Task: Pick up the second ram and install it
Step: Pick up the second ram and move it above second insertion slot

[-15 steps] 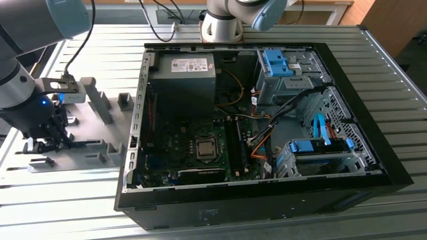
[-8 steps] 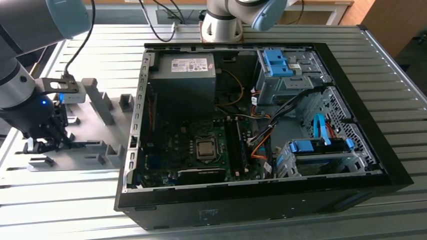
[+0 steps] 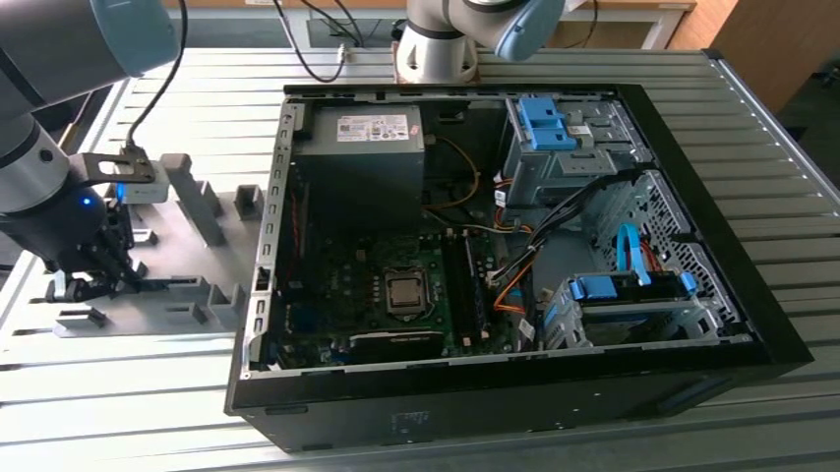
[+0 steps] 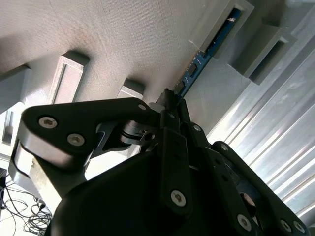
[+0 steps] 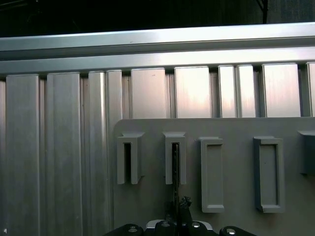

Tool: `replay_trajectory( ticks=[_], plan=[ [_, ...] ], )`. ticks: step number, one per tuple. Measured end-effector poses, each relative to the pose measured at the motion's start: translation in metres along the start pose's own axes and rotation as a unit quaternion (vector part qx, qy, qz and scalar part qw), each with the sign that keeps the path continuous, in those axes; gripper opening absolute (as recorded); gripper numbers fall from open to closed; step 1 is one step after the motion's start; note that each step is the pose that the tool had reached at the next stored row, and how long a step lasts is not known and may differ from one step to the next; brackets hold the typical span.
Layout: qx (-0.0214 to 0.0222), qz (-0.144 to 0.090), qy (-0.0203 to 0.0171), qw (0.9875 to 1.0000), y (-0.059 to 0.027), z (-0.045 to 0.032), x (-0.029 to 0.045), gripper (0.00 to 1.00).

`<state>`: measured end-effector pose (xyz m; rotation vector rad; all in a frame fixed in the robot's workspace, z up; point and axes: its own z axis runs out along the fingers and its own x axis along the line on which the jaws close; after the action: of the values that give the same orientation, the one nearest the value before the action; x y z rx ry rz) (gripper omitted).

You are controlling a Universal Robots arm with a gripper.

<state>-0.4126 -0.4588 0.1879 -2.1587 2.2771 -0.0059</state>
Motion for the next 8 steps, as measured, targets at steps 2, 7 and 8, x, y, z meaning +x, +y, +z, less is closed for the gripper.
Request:
replay_trajectory(
  ticks=[2,7,8],
  plan=[
    [0.0,0.0,0.0,1.0,0.0,0.0,0.0,0.14],
    [0.0,-0.02,-0.0001,0.9998,0.0,0.0001,0.0,0.14],
    [0.0,-0.029,-0.0002,0.9996,0.0,0.0001,0.0,0.14]
  ],
)
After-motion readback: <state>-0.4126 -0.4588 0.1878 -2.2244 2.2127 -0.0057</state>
